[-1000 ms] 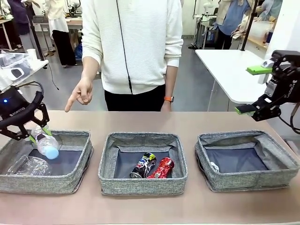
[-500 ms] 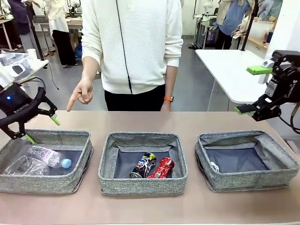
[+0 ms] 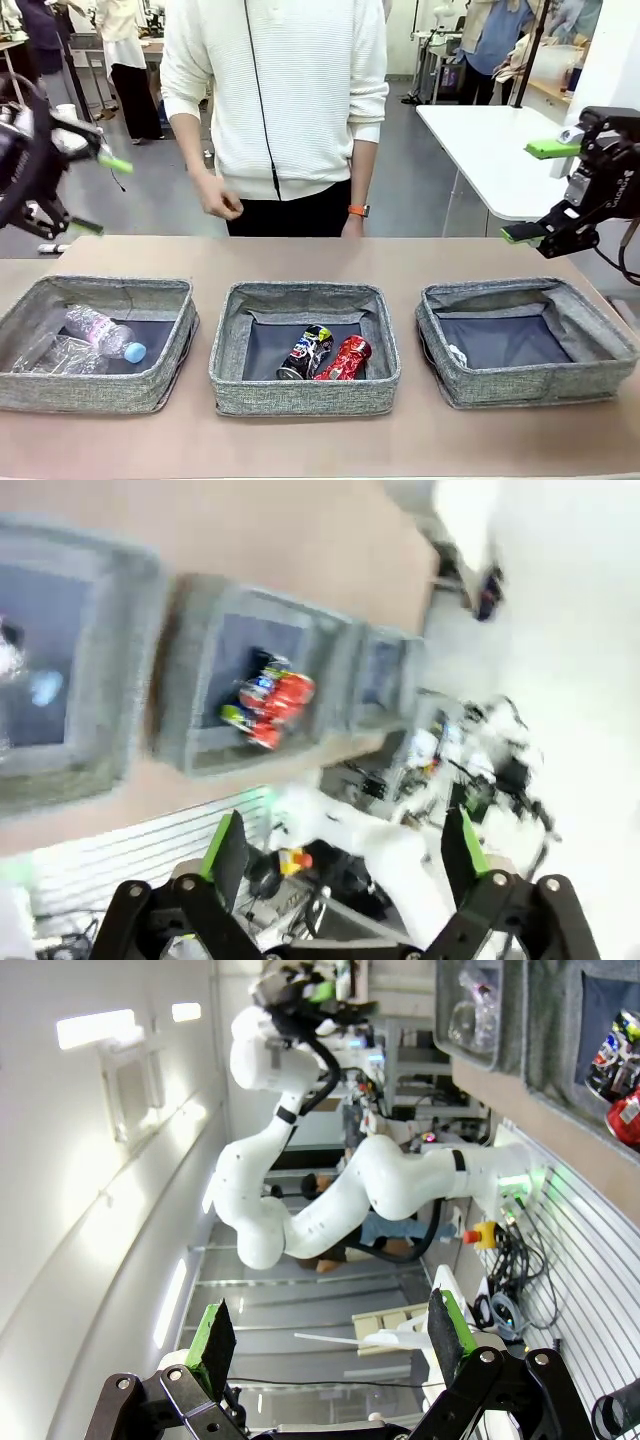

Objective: Sort the waste into the appropriate baskets.
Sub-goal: Place the picked waste into the Fabric basket indicated by the person.

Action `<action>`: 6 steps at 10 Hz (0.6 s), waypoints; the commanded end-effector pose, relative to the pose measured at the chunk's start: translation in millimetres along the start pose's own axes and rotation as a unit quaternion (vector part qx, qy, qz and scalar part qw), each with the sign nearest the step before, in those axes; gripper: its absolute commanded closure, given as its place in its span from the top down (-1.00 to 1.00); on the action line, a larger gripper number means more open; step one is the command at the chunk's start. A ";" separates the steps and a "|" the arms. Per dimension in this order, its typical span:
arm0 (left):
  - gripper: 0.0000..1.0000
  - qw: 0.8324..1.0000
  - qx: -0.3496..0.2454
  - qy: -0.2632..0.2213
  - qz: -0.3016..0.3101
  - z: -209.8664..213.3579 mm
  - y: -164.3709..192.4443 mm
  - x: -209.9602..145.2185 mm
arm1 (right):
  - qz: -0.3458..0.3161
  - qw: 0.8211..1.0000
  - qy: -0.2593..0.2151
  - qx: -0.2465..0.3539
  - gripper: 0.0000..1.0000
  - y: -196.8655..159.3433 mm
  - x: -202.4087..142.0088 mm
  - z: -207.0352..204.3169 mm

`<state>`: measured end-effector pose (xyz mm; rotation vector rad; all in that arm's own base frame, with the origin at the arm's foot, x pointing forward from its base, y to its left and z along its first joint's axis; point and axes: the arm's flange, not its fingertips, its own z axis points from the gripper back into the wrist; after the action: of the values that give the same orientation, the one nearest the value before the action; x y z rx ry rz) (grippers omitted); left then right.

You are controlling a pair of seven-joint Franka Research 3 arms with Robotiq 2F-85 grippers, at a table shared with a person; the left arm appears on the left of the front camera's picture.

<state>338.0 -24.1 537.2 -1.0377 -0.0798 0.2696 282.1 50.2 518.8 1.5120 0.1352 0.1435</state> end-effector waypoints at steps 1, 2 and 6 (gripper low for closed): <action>1.00 0.959 -0.191 0.133 -0.163 2.7 18.8 0.7 | 0.003 1.000 -0.002 0.004 1.00 4.4 0.8 -1.3; 1.00 0.944 -0.248 0.117 -0.182 5.0 29.9 0.6 | 0.003 1.000 -0.002 0.004 1.00 4.4 0.8 -1.3; 1.00 0.968 -0.193 0.042 -0.154 11.6 10.1 -11.1 | 0.003 1.000 -0.002 0.004 1.00 4.4 0.8 -1.3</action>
<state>327.1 -10.9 518.2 -1.4705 -0.1715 -0.1055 282.0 50.3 519.0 1.5115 0.1348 0.1440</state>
